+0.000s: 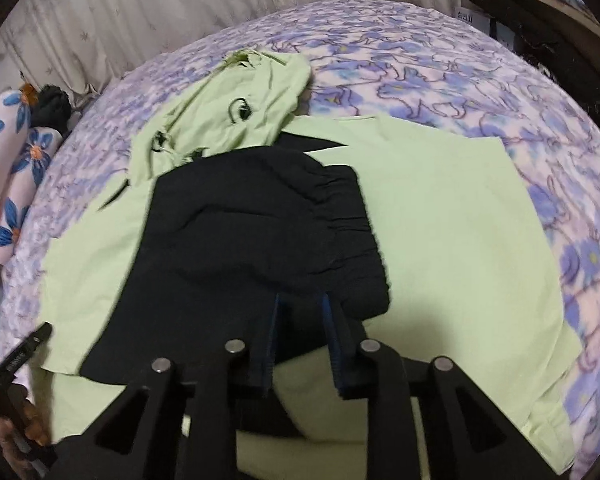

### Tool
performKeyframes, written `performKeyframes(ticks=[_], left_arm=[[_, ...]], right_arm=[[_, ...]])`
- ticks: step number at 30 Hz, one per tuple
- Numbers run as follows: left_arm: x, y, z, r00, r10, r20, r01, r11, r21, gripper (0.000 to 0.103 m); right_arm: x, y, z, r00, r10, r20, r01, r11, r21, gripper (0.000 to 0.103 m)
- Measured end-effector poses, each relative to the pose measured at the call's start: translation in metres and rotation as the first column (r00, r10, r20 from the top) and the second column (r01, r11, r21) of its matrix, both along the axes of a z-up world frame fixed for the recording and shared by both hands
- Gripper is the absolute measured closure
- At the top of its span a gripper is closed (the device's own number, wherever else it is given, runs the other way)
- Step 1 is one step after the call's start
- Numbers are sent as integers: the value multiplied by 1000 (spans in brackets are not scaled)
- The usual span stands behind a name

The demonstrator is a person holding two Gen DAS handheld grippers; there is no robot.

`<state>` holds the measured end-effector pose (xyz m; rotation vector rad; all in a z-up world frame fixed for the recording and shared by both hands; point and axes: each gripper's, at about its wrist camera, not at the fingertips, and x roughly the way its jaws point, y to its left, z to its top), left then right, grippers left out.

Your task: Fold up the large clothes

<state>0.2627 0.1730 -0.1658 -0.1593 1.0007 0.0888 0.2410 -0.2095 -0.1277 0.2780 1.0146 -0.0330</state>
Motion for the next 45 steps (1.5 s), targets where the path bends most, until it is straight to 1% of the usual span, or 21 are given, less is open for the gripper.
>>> performKeyframes(ticks=[5, 8, 13, 14, 15, 17, 23, 27, 33, 40, 45], left_arm=[[-24, -6, 24, 999, -19, 42, 18, 1000, 22, 22], [-37, -12, 37, 998, -29, 59, 27, 999, 35, 22], [-63, -19, 61, 996, -54, 75, 52, 998, 35, 22], [-67, -21, 65, 995, -58, 81, 55, 998, 33, 22], [-74, -22, 70, 994, -60, 89, 58, 998, 31, 22], [-88, -25, 79, 992, -69, 103, 66, 997, 33, 22], [-124, -29, 99, 988, -90, 123, 89, 996, 13, 22], [-146, -29, 108, 987, -92, 131, 91, 996, 16, 22], [-177, -24, 116, 987, -91, 130, 90, 996, 15, 22], [-212, -7, 112, 991, -79, 105, 78, 997, 13, 22], [-235, 13, 94, 995, -78, 58, 81, 996, -47, 22]], right_arm=[[-13, 11, 8, 1000, 18, 10, -18, 1000, 2, 72], [-22, 14, 14, 1000, 22, 12, -23, 999, 31, 72], [-45, 19, 33, 998, 38, 52, -41, 997, 61, 72], [-52, 20, 38, 997, 40, 67, -45, 997, 69, 69], [-58, 20, 44, 996, 40, 81, -47, 996, 75, 62], [-71, 21, 53, 993, 36, 116, -46, 996, 82, 54], [-108, 27, 78, 983, 48, 179, -66, 994, 91, 53], [-133, 30, 92, 974, 58, 219, -72, 996, 54, 53], [-168, 34, 104, 967, 70, 246, -79, 997, 27, 53], [-199, 26, 102, 970, 65, 233, -65, 998, -7, 51], [-219, 13, 92, 976, 62, 209, -55, 998, -37, 48]])
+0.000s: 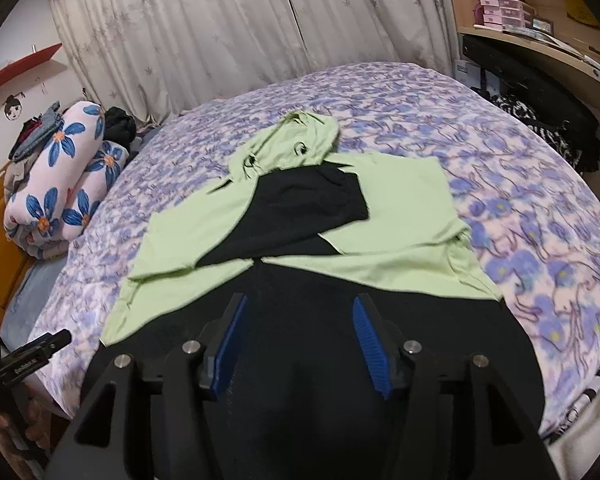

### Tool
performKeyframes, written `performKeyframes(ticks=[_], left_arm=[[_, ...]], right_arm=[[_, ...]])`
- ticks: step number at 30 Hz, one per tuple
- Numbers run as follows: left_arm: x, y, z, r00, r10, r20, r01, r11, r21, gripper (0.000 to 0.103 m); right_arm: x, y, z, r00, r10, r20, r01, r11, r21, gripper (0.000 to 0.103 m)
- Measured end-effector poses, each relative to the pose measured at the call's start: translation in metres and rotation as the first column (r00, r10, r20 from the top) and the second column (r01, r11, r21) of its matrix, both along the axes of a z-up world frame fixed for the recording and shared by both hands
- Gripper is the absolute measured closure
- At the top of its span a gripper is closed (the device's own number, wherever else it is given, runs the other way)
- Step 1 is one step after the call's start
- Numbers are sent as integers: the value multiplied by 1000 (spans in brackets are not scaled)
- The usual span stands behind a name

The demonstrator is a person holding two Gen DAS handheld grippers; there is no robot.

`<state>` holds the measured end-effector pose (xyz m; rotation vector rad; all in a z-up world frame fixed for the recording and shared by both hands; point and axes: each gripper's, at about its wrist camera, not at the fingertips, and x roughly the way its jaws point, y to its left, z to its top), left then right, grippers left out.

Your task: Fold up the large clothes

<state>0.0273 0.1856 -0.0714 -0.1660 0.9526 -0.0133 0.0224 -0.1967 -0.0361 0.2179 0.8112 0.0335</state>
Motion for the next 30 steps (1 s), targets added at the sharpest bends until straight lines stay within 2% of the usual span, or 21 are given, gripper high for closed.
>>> performKeyframes(ticks=[6, 9, 14, 19, 22, 25, 27, 30], left_arm=[[-23, 15, -39, 997, -24, -74, 23, 1000, -16, 22], [-30, 19, -56, 992, -55, -116, 48, 997, -61, 22], [-39, 15, -66, 987, -131, -96, 127, 991, -38, 22], [-41, 16, -71, 977, -184, -108, 180, 982, -53, 21], [-44, 14, -75, 970, -212, -116, 207, 977, -55, 19], [-44, 10, -78, 962, -245, -117, 240, 969, -54, 11], [-41, 5, -82, 956, -266, -128, 262, 964, -44, 5], [-38, -6, -88, 949, -285, -136, 287, 958, -5, 1]], right_arm=[[-22, -24, -18, 998, -25, -56, 22, 998, -51, 47], [-30, -43, -25, 994, -62, -85, 55, 994, -90, 47], [-43, -76, -34, 982, -131, -134, 111, 983, -144, 47], [-59, -111, -50, 958, -190, -215, 155, 973, -169, 47], [-68, -125, -62, 941, -210, -265, 171, 972, -162, 47], [-72, -136, -72, 928, -219, -300, 182, 972, -148, 47], [-71, -140, -76, 929, -217, -300, 180, 973, -145, 47], [-64, -139, -79, 930, -204, -306, 156, 973, -171, 47]])
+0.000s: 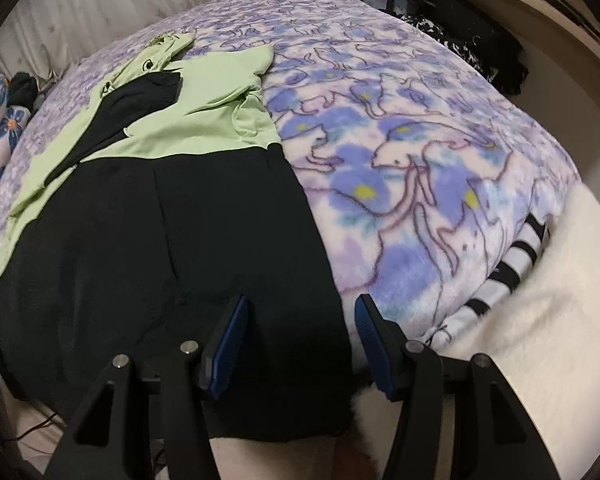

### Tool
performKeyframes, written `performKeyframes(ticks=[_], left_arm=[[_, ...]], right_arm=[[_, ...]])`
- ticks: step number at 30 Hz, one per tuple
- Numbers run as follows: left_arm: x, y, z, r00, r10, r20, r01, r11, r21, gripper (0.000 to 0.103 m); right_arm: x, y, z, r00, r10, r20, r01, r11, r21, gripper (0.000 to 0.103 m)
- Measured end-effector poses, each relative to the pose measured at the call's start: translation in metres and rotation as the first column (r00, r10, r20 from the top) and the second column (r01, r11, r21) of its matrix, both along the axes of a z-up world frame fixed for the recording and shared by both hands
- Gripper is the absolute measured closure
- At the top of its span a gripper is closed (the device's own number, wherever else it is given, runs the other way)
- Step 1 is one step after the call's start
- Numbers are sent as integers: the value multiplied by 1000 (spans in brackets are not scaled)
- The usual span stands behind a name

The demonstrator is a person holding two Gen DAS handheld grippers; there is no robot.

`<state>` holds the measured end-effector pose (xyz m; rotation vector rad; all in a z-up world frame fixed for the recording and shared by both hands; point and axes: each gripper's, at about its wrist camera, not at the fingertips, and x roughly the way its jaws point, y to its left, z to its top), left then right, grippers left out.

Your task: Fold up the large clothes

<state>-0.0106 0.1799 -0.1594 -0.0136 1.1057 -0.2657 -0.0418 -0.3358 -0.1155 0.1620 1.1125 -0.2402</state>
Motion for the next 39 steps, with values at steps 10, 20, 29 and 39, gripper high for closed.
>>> performKeyframes(ticks=[10, 20, 29, 39], left_arm=[[-1, -11, 5, 1000, -20, -13, 20, 1000, 8, 60], [12, 4, 76, 998, 59, 20, -49, 937, -346, 102], [117, 24, 170, 956, 268, 118, -151, 797, -584, 101], [284, 75, 126, 820, 572, -3, -496, 709, -501, 15]], right_arm=[[3, 11, -9, 997, 73, -3, -73, 996, 54, 94], [6, 36, 62, 969, 58, 241, -97, 983, 153, 96], [109, 8, 155, 855, -105, 508, -69, 947, 313, 97], [271, -53, 114, 908, -264, 327, 103, 894, 435, 45]])
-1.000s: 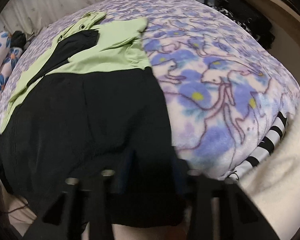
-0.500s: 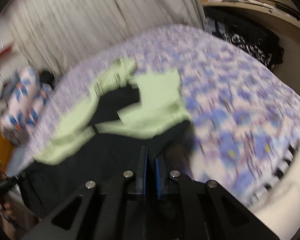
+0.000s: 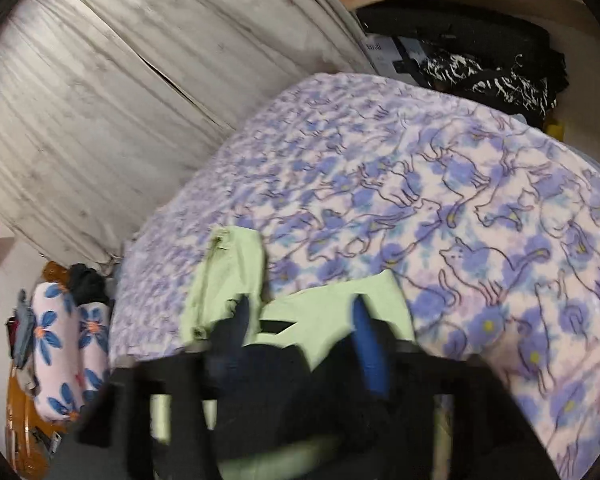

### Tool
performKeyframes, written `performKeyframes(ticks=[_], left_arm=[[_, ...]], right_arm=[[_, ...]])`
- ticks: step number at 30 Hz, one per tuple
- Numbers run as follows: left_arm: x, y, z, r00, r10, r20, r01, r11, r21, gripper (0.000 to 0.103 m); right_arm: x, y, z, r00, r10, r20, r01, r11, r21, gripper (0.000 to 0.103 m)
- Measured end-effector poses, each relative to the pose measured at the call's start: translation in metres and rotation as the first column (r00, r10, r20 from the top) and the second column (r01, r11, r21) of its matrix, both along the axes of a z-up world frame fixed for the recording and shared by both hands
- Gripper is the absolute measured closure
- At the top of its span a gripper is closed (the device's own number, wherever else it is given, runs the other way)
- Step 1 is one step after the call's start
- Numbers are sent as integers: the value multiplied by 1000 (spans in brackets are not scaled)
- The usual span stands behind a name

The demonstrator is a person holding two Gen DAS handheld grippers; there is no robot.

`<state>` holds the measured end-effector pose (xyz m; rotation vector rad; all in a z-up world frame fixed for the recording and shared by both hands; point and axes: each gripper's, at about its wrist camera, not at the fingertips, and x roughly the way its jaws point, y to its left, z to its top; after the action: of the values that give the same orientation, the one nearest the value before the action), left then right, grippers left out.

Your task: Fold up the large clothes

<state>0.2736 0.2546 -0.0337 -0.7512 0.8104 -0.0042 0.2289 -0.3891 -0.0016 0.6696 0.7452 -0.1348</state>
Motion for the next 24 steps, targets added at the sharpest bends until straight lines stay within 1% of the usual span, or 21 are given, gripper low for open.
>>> performKeyframes(ticks=[1, 4, 6, 7, 8, 9, 10, 12, 13, 14, 15, 16, 17, 18, 19, 20, 21, 22, 23, 24], left_arm=[[9, 1, -9, 1000, -8, -15, 8, 1000, 9, 15], [21, -12, -36, 995, -84, -58, 89, 991, 98, 15], [19, -29, -51, 979, -195, -65, 204, 965, 168, 16], [16, -33, -55, 971, -230, -64, 238, 953, 187, 16], [11, -42, -60, 955, -290, -63, 297, 928, 227, 16], [6, -46, -63, 945, -320, -62, 325, 912, 248, 16], [-1, -54, -65, 924, -378, -58, 378, 880, 288, 16], [-15, -67, -67, 884, -463, -59, 453, 821, 348, 16], [-21, -72, -66, 869, -491, -63, 477, 798, 368, 16], [-30, -81, -67, 832, -549, -76, 529, 746, 403, 16], [-37, -90, -66, 802, -591, -91, 567, 703, 430, 16], [-42, -94, -66, 780, -618, -101, 590, 671, 449, 16], [-52, -105, -68, 734, -669, -119, 630, 605, 487, 16], [-60, -113, -69, 709, -693, -131, 643, 558, 525, 16], [-65, -121, -71, 691, -707, -147, 646, 513, 566, 15], [-68, -127, -74, 684, -711, -162, 641, 480, 599, 15], [-68, -135, -79, 684, -707, -180, 629, 447, 636, 15], [-64, -141, -85, 698, -688, -198, 612, 428, 665, 15], [-59, -144, -91, 715, -666, -215, 596, 418, 686, 15], [-49, -148, -97, 739, -633, -232, 574, 411, 708, 16]], right_arm=[[7, 1, -11, 999, 26, -23, -26, 1000, -13, 45], [17, 9, -43, 990, 108, -95, -115, 990, -76, 45], [18, 14, -63, 979, 158, -132, -173, 979, -112, 45], [18, 14, -72, 974, 173, -145, -191, 974, -123, 45], [19, 14, -78, 971, 181, -153, -201, 971, -129, 45], [20, 13, -86, 968, 189, -167, -212, 968, -136, 45], [21, 12, -92, 965, 198, -175, -223, 965, -140, 45], [23, 14, -99, 957, 220, -187, -250, 955, -157, 45], [23, 17, -102, 952, 234, -196, -270, 946, -178, 45], [24, 20, -103, 948, 244, -204, -284, 939, -196, 45], [24, 26, -105, 940, 262, -221, -311, 922, -230, 45], [24, 31, -105, 933, 276, -232, -331, 910, -250, 45], [21, 38, -105, 923, 304, -237, -363, 892, -269, 45], [18, 45, -106, 912, 332, -242, -393, 874, -285, 45], [16, 50, -107, 904, 347, -250, -413, 858, -304, 45], [14, 57, -109, 895, 359, -266, -435, 835, -337, 45], [13, 65, -112, 886, 366, -284, -454, 807, -377, 45], [13, 70, -114, 882, 367, -297, -464, 789, -403, 45], [14, 74, -117, 876, 366, -314, -475, 768, -429, 45], [17, 77, -120, 872, 364, -327, -482, 755, -444, 45]])
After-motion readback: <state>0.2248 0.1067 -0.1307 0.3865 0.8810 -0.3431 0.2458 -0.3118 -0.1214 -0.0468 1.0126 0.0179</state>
